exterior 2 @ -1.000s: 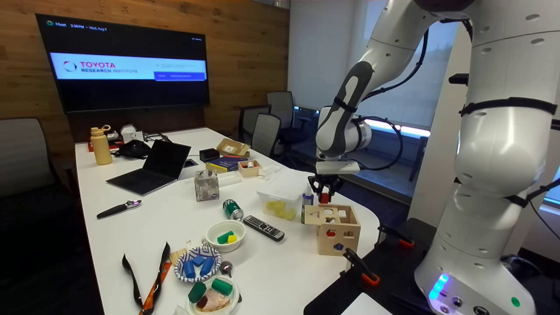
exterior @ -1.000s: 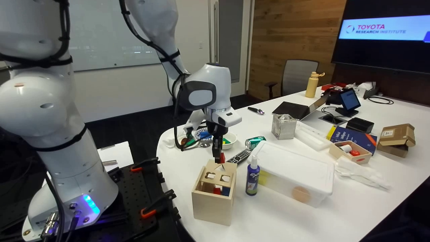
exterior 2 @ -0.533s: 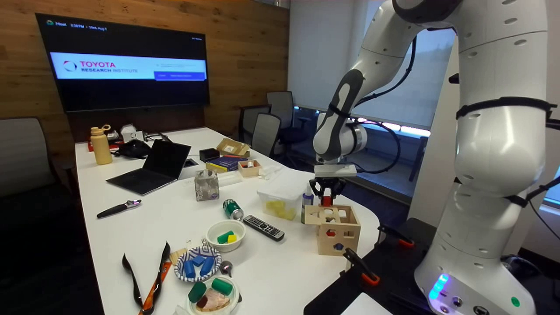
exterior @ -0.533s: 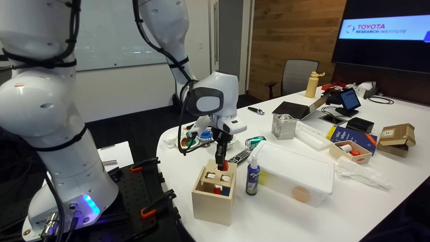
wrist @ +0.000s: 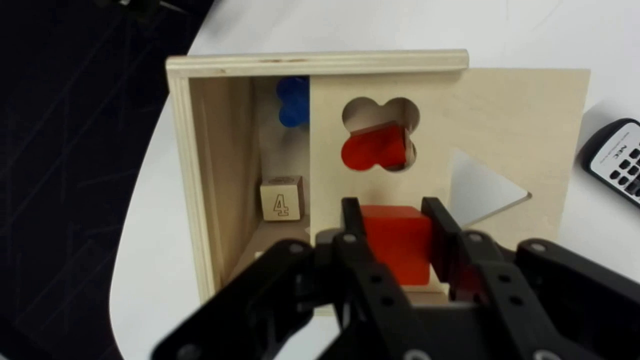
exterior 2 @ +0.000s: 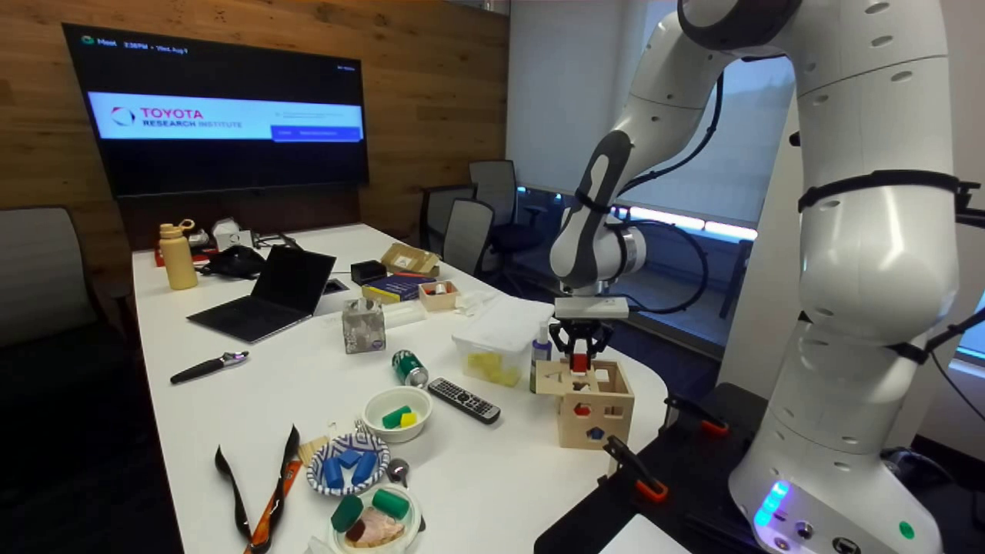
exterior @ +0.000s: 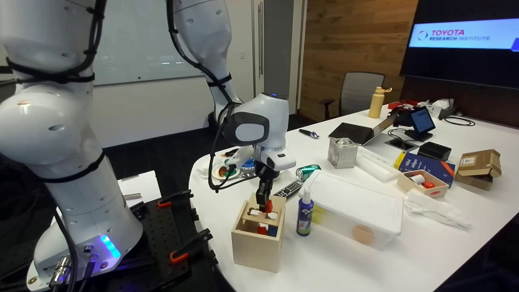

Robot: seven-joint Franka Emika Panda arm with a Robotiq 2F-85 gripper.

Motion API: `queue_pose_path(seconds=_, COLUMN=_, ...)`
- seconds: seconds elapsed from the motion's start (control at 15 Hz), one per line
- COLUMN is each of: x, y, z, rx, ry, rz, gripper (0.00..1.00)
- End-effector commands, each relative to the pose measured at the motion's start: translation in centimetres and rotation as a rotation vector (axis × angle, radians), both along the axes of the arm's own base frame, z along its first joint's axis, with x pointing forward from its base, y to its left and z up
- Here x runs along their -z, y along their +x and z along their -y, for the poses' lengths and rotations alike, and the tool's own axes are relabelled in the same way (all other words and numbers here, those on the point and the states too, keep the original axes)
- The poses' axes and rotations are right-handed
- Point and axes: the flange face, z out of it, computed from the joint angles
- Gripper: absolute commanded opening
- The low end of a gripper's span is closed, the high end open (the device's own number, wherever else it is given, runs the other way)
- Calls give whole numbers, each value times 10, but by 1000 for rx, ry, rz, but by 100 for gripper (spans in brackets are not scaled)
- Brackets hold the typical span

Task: Put the blue and orange blocks in the toy box

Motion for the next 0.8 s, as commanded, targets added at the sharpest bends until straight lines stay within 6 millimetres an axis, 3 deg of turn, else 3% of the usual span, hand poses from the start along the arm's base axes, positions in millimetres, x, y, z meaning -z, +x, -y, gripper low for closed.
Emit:
queue_pose_path(seconds=0.0, x=3, y=0, z=3, rx=33, ry=3, rz=-3, gripper=8)
queue_pose_path(seconds=0.73, x=9, y=13, z=8, rx=51, ry=3, rz=1, gripper=8)
